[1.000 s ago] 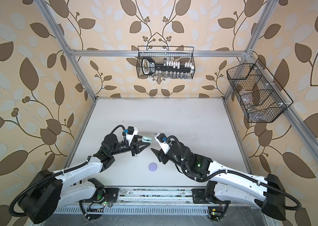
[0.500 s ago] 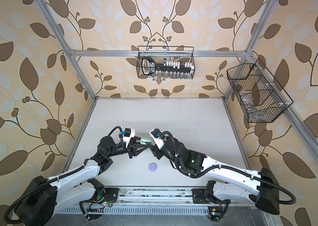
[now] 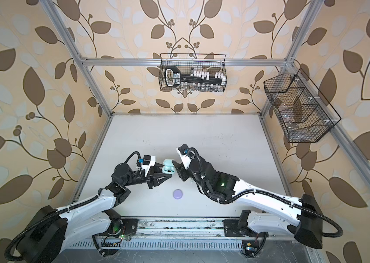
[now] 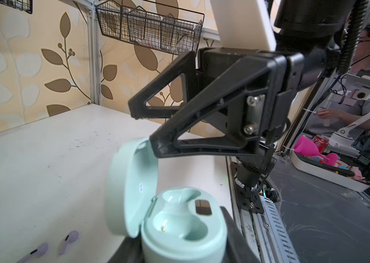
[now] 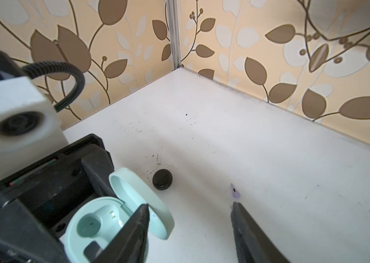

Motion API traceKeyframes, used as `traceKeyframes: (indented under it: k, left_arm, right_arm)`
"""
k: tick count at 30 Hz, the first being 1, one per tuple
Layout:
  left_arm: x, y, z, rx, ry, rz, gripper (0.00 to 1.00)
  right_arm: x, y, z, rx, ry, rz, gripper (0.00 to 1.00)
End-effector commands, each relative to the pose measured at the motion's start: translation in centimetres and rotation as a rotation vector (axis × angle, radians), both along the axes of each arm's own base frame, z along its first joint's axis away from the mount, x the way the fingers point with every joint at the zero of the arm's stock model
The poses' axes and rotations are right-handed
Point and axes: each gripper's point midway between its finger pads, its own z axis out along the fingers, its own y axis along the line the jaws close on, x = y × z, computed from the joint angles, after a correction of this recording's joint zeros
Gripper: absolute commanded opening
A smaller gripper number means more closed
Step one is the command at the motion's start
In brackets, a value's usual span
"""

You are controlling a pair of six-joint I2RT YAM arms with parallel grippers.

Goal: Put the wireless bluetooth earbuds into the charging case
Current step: 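Release the lid and draw the right gripper back from the open case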

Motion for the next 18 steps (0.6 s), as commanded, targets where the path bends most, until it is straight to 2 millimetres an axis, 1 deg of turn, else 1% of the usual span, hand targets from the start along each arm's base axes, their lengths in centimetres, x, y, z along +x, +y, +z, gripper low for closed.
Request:
traceKeyframes:
  k: [1,3,10,13,14,16,18]
  left_arm:
    - [-1.2,0.3,2.0,-0.065,-0.144,-0.017,0.00]
    - [-1.1,0.3,2.0,-0.064,-0.141,-0.006,0.00]
    - [-0.9,0.2,1.7,-0.067,-0.119,-0.009,0.00]
    - [-0.3,0.1,1.3,-0.056,-0.104,0.011,0.00]
    - [0.2,-0.1,0.8,-0.044,-0.083,0.022,0.00]
    - [0.6,-0.2,0.3,-0.047,-0.061,0.028,0.00]
    - [0.7,-0.1,0.0,-0.085,-0.053,0.034,0.00]
  right_arm:
    - [0.6,0.0,0.1,0.033,0.046,-0.057,0.59]
    - [0.6,0.1,-0.1,0.040,0.074,-0.066,0.59]
    - [-0.7,-0.3,1.0,0.124,0.138,-0.075,0.67]
    - [-1.2,-0.7,1.2,0.151,0.165,-0.073,0.72]
    - [-1.3,-0.9,1.3,0.157,0.172,-0.075,0.74]
    - [-1.8,-1.9,1.7,0.177,0.191,-0.086,0.78]
    - [-2.4,-3.3,2.5,0.208,0.208,-0.099,0.79]
